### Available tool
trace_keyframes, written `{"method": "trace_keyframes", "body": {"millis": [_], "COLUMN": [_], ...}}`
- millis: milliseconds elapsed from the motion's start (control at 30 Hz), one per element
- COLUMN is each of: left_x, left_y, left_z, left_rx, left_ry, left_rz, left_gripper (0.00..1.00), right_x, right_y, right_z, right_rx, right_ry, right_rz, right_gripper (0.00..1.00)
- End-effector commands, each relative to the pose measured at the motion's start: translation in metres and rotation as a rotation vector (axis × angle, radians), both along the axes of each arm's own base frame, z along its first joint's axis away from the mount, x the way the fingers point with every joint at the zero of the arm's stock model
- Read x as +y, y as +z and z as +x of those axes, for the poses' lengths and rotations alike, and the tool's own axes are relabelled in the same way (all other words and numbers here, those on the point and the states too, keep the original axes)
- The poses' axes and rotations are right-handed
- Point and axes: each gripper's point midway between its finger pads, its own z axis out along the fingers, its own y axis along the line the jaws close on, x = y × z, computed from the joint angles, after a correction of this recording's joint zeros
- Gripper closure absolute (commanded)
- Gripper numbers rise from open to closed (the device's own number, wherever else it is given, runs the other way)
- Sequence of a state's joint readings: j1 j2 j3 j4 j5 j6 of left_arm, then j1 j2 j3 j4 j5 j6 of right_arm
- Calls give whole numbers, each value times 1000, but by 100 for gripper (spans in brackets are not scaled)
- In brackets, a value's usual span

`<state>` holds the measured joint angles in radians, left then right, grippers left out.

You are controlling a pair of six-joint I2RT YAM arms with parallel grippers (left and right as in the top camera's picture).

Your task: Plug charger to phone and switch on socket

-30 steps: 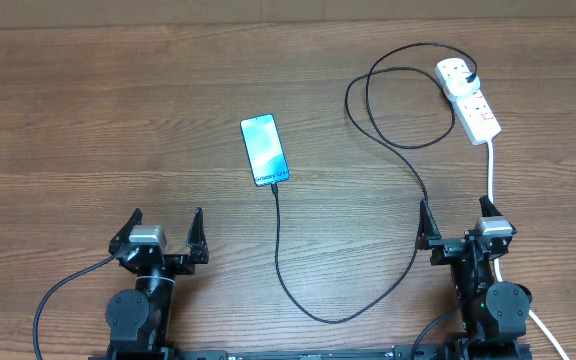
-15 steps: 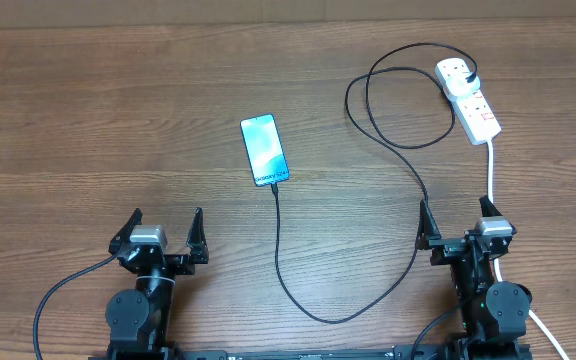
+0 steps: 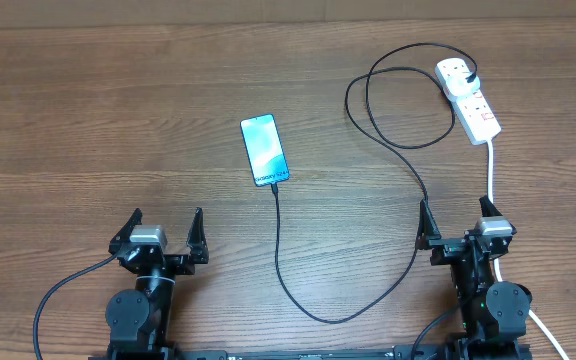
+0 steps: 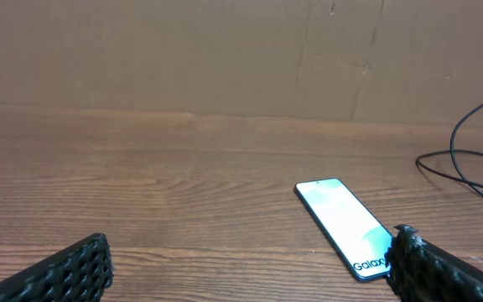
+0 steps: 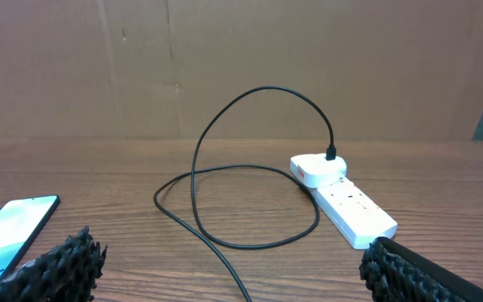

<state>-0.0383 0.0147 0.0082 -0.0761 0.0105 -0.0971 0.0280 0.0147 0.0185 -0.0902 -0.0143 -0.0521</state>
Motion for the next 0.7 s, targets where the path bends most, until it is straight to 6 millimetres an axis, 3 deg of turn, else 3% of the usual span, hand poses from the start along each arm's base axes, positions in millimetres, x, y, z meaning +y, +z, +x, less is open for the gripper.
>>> {"method": "trace_keyframes", "body": {"millis": [0,333,467,667], "left_x": [3,3,3,3], "left_y": [0,0,0,0], "left_z": [0,0,0,0], "left_rx": [-7,-7,-7,-7], "left_ry": [11,11,11,11], "left_rz": [23,23,23,23], "left_gripper": [0,0,0,0], "right_x": [-1,-1,8,9], "right_y": [-1,-1,0,0], "right_z": [0,0,-1,-1], "right_rx": [-7,-7,-9,-3], "right_ry": [-5,-5,45,46], "right_rz": [-1,-1,4,85], "right_gripper": [0,0,0,0]}}
